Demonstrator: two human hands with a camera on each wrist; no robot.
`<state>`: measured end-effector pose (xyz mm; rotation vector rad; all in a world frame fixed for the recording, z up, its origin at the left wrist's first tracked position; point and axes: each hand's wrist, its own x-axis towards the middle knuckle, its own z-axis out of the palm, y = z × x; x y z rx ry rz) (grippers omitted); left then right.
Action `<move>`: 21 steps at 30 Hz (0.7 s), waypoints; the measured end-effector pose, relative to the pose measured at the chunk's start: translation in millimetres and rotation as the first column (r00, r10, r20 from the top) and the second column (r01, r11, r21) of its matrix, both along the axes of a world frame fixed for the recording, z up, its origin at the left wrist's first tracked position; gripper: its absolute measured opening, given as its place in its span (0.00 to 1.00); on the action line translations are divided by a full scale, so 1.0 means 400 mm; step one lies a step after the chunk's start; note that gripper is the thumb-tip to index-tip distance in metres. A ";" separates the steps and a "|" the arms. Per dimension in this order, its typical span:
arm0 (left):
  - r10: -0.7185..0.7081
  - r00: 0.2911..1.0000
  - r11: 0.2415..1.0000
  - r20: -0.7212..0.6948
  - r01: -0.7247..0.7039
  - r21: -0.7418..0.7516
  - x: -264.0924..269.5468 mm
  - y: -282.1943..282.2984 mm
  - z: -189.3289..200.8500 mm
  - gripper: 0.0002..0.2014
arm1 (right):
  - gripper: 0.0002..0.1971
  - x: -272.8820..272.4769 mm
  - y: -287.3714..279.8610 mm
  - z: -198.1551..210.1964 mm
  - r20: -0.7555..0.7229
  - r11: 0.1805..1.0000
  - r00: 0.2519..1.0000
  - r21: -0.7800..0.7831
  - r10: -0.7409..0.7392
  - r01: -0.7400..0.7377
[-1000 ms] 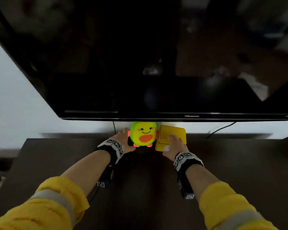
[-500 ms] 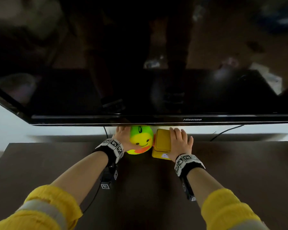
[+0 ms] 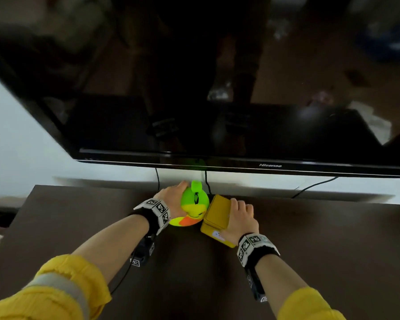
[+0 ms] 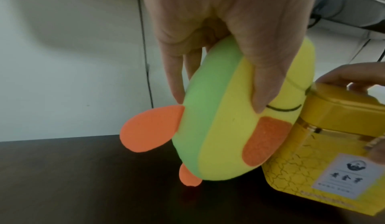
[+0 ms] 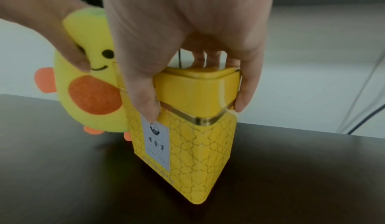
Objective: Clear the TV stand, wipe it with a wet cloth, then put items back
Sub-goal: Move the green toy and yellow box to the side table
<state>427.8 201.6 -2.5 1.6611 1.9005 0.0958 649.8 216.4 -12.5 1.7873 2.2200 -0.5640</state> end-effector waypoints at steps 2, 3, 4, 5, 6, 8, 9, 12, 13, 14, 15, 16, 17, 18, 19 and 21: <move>0.024 1.000 1.000 -0.017 -0.024 0.008 -0.036 -0.039 0.022 0.37 | 0.56 -0.037 -0.036 0.025 -0.028 1.000 1.000 0.015 0.014 -0.013; 0.030 0.999 1.000 -0.036 -0.029 0.011 -0.057 -0.060 0.035 0.37 | 0.56 -0.060 -0.053 0.040 -0.041 1.000 0.999 0.018 0.018 -0.018; 0.029 0.998 0.999 -0.049 -0.029 0.019 -0.078 -0.083 0.049 0.38 | 0.57 -0.084 -0.071 0.057 -0.052 1.000 0.998 0.019 0.025 -0.024; 0.030 0.997 0.999 -0.068 -0.029 0.015 -0.101 -0.108 0.065 0.39 | 0.57 -0.111 -0.090 0.074 -0.058 0.999 0.998 0.022 0.036 -0.035; 0.025 0.996 0.999 -0.083 -0.023 0.022 -0.126 -0.134 0.078 0.40 | 0.57 -0.139 -0.110 0.091 -0.061 0.999 0.997 0.023 0.049 -0.048; 0.026 0.994 0.999 -0.107 -0.024 0.022 -0.183 -0.192 0.103 0.41 | 0.57 -0.198 -0.155 0.125 -0.057 0.996 0.995 0.028 0.083 -0.081; 0.032 0.993 0.999 -0.112 -0.031 0.016 -0.214 -0.222 0.118 0.41 | 0.57 -0.230 -0.179 0.138 -0.052 0.994 0.993 0.034 0.102 -0.100; 0.069 0.993 0.998 -0.101 -0.067 0.020 -0.325 -0.323 0.159 0.43 | 0.57 -0.346 -0.261 0.175 -0.030 0.986 0.987 0.054 0.161 -0.159; 0.094 0.991 0.996 -0.098 -0.092 0.023 -0.365 -0.361 0.177 0.43 | 0.56 -0.391 -0.289 0.187 -0.023 0.981 0.982 0.063 0.186 -0.184; 0.117 0.989 0.993 -0.090 -0.114 0.039 -0.410 -0.402 0.187 0.42 | 0.56 -0.438 -0.321 0.199 -0.020 0.976 0.978 0.070 0.207 -0.205; 0.143 0.986 0.989 -0.085 -0.139 0.042 -0.452 -0.447 0.204 0.41 | 0.56 -0.487 -0.353 0.211 -0.020 0.971 0.973 0.079 0.229 -0.226; 0.164 0.982 0.986 -0.089 -0.160 0.054 -0.512 -0.502 0.215 0.41 | 0.55 -0.551 -0.396 0.223 -0.023 0.965 0.968 0.086 0.251 -0.248; 0.178 0.979 0.983 -0.100 -0.173 0.060 -0.546 -0.533 0.224 0.41 | 0.55 -0.589 -0.417 0.231 -0.026 0.962 0.965 0.090 0.262 -0.259; 0.193 0.975 0.980 -0.114 -0.187 0.064 -0.598 -0.579 0.228 0.41 | 0.55 -0.643 -0.454 0.241 -0.033 0.957 0.960 0.091 0.279 -0.275; 0.212 0.970 0.977 -0.123 -0.205 0.062 -0.647 -0.629 0.241 0.42 | 0.54 -0.698 -0.491 0.249 -0.040 0.952 0.954 0.095 0.296 -0.291; 0.253 0.956 0.967 -0.147 -0.245 0.075 -0.744 -0.726 0.250 0.43 | 0.53 -0.801 -0.567 0.258 -0.053 0.941 0.943 0.098 0.329 -0.322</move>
